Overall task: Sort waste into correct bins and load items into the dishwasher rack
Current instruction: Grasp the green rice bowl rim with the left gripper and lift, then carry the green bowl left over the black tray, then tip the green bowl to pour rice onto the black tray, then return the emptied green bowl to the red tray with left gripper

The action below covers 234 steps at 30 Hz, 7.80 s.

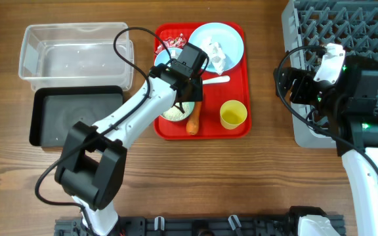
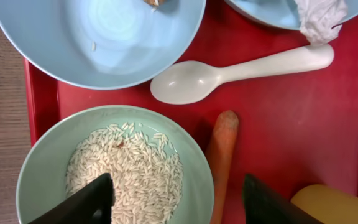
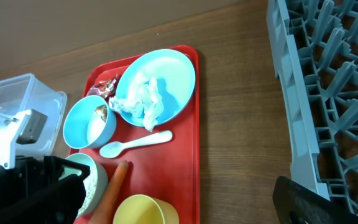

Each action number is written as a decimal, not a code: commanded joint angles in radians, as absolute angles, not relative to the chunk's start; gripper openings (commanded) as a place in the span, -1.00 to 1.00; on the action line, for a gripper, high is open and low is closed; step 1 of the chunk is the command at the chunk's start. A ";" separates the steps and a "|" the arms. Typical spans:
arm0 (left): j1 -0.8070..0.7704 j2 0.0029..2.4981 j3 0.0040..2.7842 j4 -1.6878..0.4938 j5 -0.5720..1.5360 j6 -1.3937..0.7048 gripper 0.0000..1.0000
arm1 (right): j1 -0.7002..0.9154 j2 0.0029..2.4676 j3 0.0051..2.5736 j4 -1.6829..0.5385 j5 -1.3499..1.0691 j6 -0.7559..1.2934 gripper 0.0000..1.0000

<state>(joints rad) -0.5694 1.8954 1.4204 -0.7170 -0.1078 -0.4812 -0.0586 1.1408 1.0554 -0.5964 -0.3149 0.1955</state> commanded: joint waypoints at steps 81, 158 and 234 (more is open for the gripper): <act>-0.342 1.618 1.486 -1.090 -0.027 -0.478 -0.92 | -0.056 1.183 1.078 -0.611 -0.337 0.184 1.00; 0.847 1.615 0.977 -0.791 1.365 0.180 -0.92 | -0.056 1.183 1.078 -0.656 -0.232 0.183 1.00; 0.723 1.505 1.043 -0.819 1.451 0.228 -0.92 | -0.056 1.183 1.078 -0.609 -0.271 0.187 1.00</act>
<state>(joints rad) 0.8009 1.6199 0.9676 -0.8295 1.4792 0.1909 -0.0586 1.1763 1.0554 -0.6258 -0.2497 0.1955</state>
